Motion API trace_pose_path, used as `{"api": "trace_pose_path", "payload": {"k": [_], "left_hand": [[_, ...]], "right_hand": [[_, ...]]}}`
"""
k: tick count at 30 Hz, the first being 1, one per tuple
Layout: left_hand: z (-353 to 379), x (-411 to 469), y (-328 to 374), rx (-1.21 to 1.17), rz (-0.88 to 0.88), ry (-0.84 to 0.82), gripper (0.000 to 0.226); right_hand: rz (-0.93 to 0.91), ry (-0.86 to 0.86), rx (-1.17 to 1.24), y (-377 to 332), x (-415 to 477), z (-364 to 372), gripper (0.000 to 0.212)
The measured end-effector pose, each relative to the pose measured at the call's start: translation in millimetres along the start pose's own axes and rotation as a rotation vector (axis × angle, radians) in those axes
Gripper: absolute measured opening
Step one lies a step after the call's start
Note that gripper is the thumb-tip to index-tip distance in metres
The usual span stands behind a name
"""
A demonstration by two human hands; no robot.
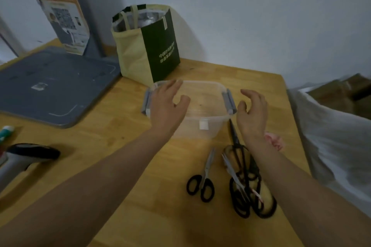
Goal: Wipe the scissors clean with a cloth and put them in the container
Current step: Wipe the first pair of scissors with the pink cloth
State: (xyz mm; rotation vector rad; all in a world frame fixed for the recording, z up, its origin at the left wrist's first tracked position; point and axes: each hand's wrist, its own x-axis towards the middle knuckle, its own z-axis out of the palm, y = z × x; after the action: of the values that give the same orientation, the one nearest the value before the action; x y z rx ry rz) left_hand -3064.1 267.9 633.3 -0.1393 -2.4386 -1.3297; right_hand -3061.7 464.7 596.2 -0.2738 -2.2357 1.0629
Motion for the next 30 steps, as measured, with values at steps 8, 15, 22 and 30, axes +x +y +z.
{"api": "trace_pose_path", "payload": {"k": [8,15,22,30], "left_hand": [[34.6,-50.2,17.4,0.185,0.317,-0.162,0.040],[8.4,-141.0,10.5,0.245,0.208,-0.299,0.043],[-6.5,-189.7,8.1,0.170,0.121,-0.330,0.042],[15.9,-184.9,0.6,0.105,0.022,-0.379,0.038]], "right_hand": [[0.192,0.000,0.093,24.6,-32.9,-33.5,0.038],[0.313,-0.034,0.057,27.8,-130.1,-85.4,0.026],[0.340,0.000,0.030,36.8,-191.8,-110.4,0.033],[0.331,-0.023,-0.046,56.6,-166.8,-111.0,0.033]]}}
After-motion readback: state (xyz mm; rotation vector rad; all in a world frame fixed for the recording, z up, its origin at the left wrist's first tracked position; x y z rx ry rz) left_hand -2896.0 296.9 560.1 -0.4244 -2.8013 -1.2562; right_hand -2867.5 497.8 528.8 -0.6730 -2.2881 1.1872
